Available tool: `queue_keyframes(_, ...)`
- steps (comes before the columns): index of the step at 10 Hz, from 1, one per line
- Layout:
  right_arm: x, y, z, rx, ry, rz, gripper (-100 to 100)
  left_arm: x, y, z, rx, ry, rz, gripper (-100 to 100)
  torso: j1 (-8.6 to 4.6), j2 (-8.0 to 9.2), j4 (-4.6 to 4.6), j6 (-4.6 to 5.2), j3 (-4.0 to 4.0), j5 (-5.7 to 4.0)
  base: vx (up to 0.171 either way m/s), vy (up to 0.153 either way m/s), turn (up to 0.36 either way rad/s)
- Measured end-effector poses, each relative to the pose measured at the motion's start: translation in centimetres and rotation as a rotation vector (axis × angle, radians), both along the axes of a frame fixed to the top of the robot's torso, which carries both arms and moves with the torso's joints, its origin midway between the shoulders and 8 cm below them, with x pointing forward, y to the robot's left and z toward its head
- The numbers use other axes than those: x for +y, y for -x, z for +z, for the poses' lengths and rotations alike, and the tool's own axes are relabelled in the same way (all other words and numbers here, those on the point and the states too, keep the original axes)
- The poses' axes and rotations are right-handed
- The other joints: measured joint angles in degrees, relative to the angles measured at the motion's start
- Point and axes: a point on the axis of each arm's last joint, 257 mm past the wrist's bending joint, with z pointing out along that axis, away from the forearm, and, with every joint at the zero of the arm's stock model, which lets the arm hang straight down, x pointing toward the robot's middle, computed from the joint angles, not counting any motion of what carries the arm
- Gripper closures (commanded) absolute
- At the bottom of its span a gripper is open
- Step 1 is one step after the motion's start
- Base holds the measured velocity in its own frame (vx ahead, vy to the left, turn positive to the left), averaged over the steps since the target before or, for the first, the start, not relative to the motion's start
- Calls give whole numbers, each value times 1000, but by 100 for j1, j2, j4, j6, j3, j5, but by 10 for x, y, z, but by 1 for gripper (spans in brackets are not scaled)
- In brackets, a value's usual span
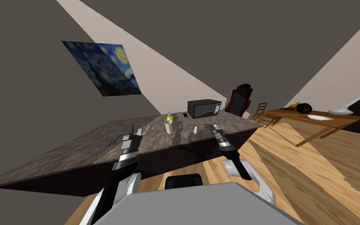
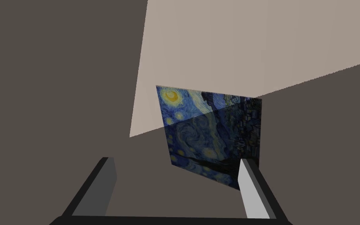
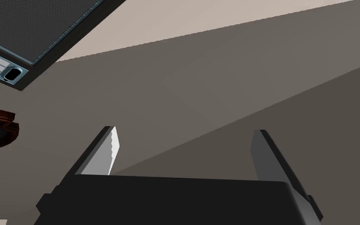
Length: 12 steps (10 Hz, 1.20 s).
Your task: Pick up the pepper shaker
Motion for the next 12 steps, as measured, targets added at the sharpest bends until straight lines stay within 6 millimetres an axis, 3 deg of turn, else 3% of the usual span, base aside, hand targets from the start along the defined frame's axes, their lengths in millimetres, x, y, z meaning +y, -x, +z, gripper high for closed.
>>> queue_keyframes(12, -54, -57, -118, 304, 451, -232, -100, 0, 0, 0, 0, 0, 0, 0, 3, -5, -1, 0, -3, 1, -24, 85, -27)
